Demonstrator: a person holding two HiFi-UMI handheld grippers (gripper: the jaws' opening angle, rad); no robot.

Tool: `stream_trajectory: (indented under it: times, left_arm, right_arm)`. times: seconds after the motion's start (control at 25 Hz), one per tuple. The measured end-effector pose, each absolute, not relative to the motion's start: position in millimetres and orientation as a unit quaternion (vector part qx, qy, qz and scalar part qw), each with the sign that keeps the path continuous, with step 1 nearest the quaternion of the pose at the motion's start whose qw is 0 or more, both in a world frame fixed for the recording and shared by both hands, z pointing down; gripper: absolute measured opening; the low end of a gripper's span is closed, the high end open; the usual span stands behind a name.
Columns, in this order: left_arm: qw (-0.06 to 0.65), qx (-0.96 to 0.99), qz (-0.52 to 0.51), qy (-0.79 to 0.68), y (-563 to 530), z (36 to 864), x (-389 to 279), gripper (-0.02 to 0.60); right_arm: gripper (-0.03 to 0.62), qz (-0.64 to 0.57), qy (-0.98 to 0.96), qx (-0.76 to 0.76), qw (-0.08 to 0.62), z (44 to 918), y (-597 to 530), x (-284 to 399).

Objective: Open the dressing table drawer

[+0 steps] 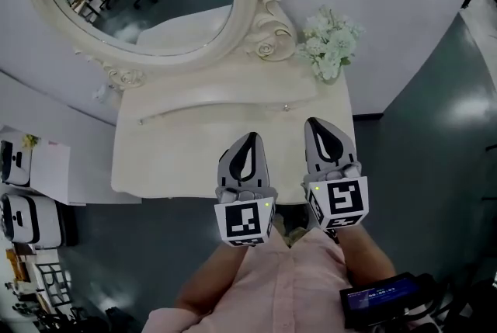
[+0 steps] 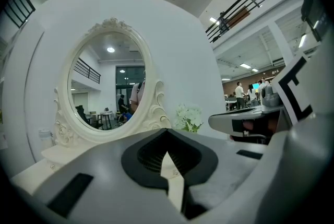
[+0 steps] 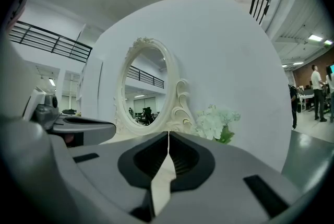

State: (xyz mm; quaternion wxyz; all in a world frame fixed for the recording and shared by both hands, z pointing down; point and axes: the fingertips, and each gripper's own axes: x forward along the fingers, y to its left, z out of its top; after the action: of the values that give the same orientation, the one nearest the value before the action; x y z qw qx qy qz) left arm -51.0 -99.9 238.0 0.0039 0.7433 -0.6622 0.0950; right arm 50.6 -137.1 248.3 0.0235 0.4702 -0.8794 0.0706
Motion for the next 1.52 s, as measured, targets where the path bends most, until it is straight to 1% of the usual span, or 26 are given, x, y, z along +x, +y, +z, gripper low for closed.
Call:
stream_trajectory:
  times: [0.44, 0.64, 1.16, 1.52]
  left_arm:
    - [0.032, 0.748, 0.086, -0.657, -149, 266, -83, 0.008]
    - [0.057, 0.753, 0.079, -0.651, -166, 285, -94, 0.008]
    - [0.115, 0.759, 0.106, -0.632, -190, 359, -119, 0.008]
    - [0.134, 0.763, 0.129, -0.619, -186, 386, -110, 0.008]
  right_arm:
    - [0.020, 0.081, -0.873, 0.477, 0.056, 280, -180, 22]
    - [0.020, 0.099, -0.864, 0.486, 0.083, 310, -194, 14]
    - [0.020, 0.148, -0.843, 0.496, 0.148, 399, -207, -10]
    - [0.020, 0.178, -0.823, 0.511, 0.172, 442, -200, 8]
